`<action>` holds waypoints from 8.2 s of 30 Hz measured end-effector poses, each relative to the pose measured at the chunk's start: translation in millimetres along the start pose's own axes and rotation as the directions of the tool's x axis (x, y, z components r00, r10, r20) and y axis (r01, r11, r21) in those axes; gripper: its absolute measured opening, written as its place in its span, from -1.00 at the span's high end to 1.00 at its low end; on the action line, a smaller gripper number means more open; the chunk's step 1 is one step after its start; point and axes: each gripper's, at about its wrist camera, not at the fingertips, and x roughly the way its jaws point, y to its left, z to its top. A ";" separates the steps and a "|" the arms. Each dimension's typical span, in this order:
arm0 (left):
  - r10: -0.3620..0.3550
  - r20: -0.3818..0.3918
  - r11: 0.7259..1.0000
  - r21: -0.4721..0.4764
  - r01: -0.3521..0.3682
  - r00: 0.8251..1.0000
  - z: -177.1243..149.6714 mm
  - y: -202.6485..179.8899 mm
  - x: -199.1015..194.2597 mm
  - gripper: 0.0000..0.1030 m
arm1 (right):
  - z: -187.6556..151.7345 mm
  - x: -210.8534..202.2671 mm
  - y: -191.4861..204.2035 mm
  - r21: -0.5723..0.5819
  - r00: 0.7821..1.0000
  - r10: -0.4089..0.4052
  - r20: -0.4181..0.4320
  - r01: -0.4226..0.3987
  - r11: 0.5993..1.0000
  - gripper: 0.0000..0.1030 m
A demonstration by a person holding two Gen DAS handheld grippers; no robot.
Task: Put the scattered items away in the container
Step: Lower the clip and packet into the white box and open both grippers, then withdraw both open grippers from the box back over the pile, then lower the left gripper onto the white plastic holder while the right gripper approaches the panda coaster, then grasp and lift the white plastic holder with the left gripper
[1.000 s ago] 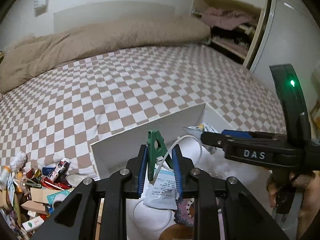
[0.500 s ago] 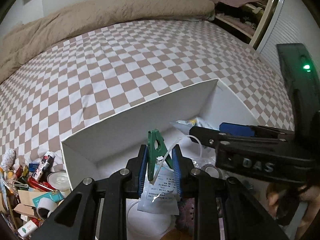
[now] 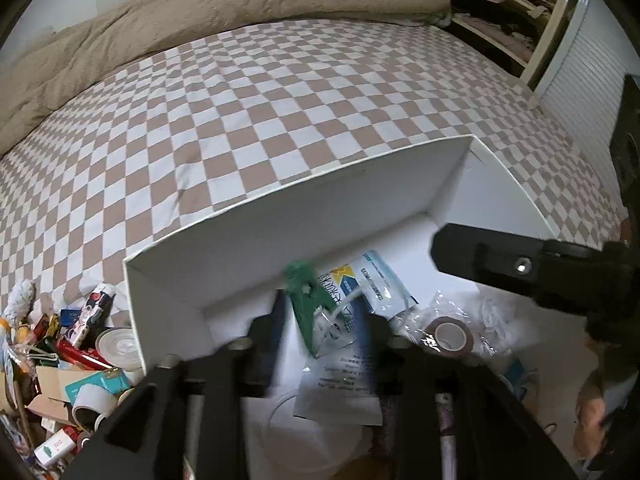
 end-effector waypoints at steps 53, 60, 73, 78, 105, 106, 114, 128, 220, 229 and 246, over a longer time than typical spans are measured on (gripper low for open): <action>0.019 0.113 0.992 -0.126 -0.005 0.993 -56.5 71.8 -116.8 -0.99 | -56.7 -55.2 55.9 -0.095 0.993 -0.114 0.040 0.117 0.988 -1.00; 0.035 0.128 0.988 -0.153 -0.015 0.991 -70.1 96.4 -137.3 -0.99 | -63.5 -60.1 86.2 -0.148 0.991 -0.125 0.047 0.130 0.980 -1.00; 0.115 0.168 0.967 -0.245 -0.071 0.979 -105.0 177.4 -190.0 -0.99 | -85.6 -37.1 178.7 -0.285 0.996 -0.085 0.020 0.088 0.955 -1.00; 0.143 0.177 0.953 -0.292 -0.087 0.974 -123.8 214.0 -207.6 -0.99 | -100.2 -29.7 220.4 -0.365 0.997 -0.066 0.033 0.074 0.928 -1.00; 0.268 0.183 0.912 -0.364 -0.188 0.946 -209.1 324.5 -227.5 -0.99 | -152.0 38.4 287.0 -0.443 1.000 -0.018 -0.002 0.015 0.897 -1.00; 0.257 0.180 0.915 -0.362 -0.179 0.949 -212.7 326.1 -224.6 -0.99 | -154.5 41.2 285.9 -0.445 1.000 -0.018 -0.003 0.014 0.895 -1.00; 0.182 0.184 0.914 -0.393 -0.098 0.966 -237.2 332.0 -210.7 -0.99 | -182.8 55.0 282.7 -0.515 1.000 0.010 0.017 0.000 0.857 -1.00; 0.194 0.249 0.925 -0.370 -0.092 0.949 -291.2 341.1 -191.7 -0.99 | -227.6 64.1 245.3 -0.478 0.991 0.120 0.062 -0.076 0.875 -1.00; 0.427 0.108 0.893 -0.205 -0.400 0.898 -317.6 365.2 -166.9 -0.65 | -262.7 118.7 230.4 -0.548 0.984 0.177 -0.003 -0.149 0.823 -1.00; 0.390 0.076 0.882 -0.318 -0.348 0.918 -292.3 387.4 -135.1 -0.65 | -259.9 116.7 223.2 -0.521 0.978 0.207 -0.007 -0.180 0.834 -1.00; 0.334 0.150 0.860 -0.453 -0.236 0.930 -309.2 379.3 -146.2 0.03 | -251.0 124.7 228.6 -0.510 0.986 0.169 0.003 -0.144 0.848 -1.00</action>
